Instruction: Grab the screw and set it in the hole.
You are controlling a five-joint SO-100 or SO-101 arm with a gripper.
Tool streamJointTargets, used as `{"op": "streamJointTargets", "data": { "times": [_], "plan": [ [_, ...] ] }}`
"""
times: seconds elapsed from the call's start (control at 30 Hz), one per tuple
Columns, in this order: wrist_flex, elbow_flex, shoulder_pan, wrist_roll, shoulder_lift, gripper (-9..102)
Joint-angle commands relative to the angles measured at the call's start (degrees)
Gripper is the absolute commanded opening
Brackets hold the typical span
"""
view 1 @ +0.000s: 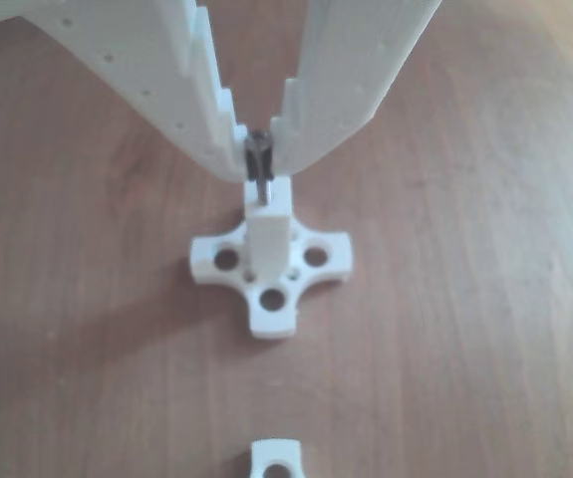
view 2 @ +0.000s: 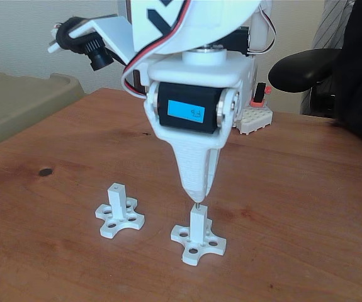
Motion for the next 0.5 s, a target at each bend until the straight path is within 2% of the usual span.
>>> {"op": "streamJointTargets", "data": {
  "times": [0.0,0.47],
  "plan": [
    [-0.7,-4.57,-0.97,0.7,2.02,-4],
    [-1.58,-4.57,-0.53,0.53,1.14,-4]
  ]
}}
